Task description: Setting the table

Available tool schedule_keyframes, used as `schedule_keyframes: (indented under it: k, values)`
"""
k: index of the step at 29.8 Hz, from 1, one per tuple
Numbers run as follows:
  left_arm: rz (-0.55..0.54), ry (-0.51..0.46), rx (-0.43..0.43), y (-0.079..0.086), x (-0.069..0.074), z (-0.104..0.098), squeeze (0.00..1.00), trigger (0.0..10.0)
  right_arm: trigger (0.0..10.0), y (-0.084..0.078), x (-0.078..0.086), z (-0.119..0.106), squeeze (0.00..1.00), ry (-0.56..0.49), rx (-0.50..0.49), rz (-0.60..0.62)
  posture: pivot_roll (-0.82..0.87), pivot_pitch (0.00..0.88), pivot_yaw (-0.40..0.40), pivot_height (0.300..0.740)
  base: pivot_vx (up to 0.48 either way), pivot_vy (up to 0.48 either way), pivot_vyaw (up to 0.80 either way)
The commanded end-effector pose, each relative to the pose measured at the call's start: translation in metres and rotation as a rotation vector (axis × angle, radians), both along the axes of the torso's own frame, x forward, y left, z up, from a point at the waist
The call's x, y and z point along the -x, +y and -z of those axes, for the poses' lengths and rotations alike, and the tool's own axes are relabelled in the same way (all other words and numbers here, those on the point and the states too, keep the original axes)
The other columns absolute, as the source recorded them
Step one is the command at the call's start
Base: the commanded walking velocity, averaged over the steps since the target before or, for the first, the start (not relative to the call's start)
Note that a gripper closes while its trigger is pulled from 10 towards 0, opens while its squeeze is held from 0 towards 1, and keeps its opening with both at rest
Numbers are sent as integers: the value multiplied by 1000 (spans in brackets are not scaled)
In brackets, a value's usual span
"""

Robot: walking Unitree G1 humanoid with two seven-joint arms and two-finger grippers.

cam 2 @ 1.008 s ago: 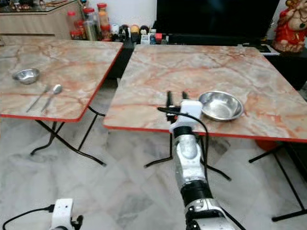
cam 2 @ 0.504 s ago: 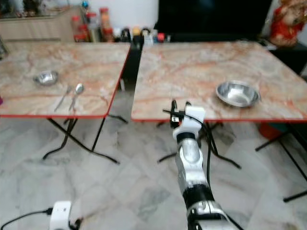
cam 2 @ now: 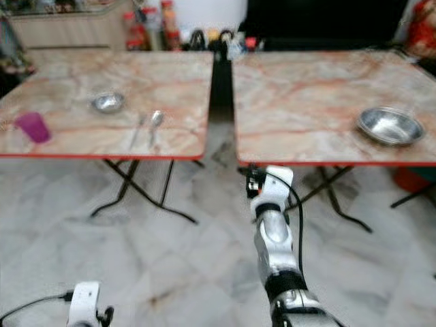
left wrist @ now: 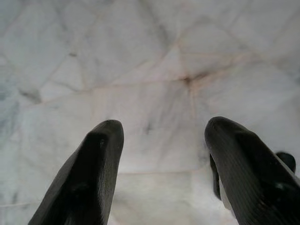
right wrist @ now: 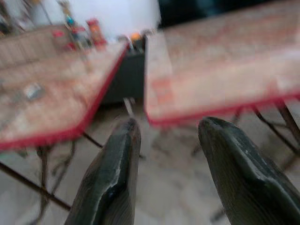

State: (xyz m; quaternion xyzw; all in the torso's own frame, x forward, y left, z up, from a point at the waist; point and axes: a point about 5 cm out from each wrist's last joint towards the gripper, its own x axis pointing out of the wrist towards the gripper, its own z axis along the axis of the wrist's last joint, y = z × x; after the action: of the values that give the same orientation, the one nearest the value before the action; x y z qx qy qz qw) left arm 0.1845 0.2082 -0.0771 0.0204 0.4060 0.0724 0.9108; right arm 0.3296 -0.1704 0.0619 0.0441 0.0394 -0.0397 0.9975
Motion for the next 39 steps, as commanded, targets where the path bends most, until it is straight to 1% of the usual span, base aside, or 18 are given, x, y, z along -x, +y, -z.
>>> schedule_keyframes:
  k: [1,4,5,6,9,11,12,13,15,17,18,19,22,26,28,32,34,39]
  values:
    - [-10,4,-5,3,3,1,0,10000,10000,-7,12,23,0,114,-19,28,-12,0,16,719,0,480,0]
    - [-11,4,-4,3,3,1,0,10000,10000,-10,17,31,0,154,-9,30,-12,0,16,719,0,480,0]
    - [-10,4,-3,2,3,1,0,10000,10000,-14,26,43,0,213,4,39,-14,0,15,719,0,480,0]
    - [-9,3,-3,2,2,1,0,10000,10000,-21,40,60,0,302,21,50,-14,0,15,719,0,480,0]
    - [-7,1,-4,1,1,0,0,10000,10000,-28,58,78,0,407,57,66,-14,0,16,719,0,480,0]
    - [-8,-1,-5,1,0,0,0,10000,10000,-28,62,82,0,430,47,62,-14,0,15,719,0,480,0]
    - [-9,-3,-6,2,0,-1,0,10000,10000,-29,70,90,0,477,32,54,-16,0,17,719,0,480,0]
    - [-9,-3,-6,2,0,-1,0,10000,10000,-29,70,90,0,477,32,54,-16,0,17,719,0,480,0]
    - [-8,-3,-7,2,-1,-1,0,10000,10000,-27,93,111,0,625,39,16,-26,0,24,719,0,480,0]
    - [-4,0,-8,2,-1,-1,0,10000,10000,-25,103,119,0,681,50,-13,-20,0,25,719,0,480,0]
    - [-4,0,-8,2,-1,-1,0,10000,10000,-25,103,119,0,681,50,-13,-20,0,25,719,0,480,0]
    - [-2,1,-11,3,-1,-1,0,10000,10000,-24,119,129,0,749,59,-40,-7,0,25,719,0,480,0]
    - [-6,1,-13,5,-1,-1,0,10000,10000,-25,137,139,0,820,57,-38,1,0,26,719,0,425,0]
    - [-8,1,-15,6,-1,-1,0,10000,10000,-25,143,143,0,842,43,-44,4,0,29,719,0,393,0]
    - [-5,10,-24,7,0,-1,0,10000,10000,-28,151,146,0,881,53,-36,5,0,30,719,0,392,0]
    - [-1,16,-33,8,1,-1,0,10000,10000,-29,152,147,0,888,57,-31,12,0,31,719,0,361,0]
    - [6,11,-38,8,0,-1,0,10000,10000,-29,152,147,0,889,59,-29,12,0,31,719,0,0,0]
    - [-1,19,-56,10,2,-1,0,10000,10000,-28,144,143,0,868,47,-11,16,0,33,719,0,0,0]
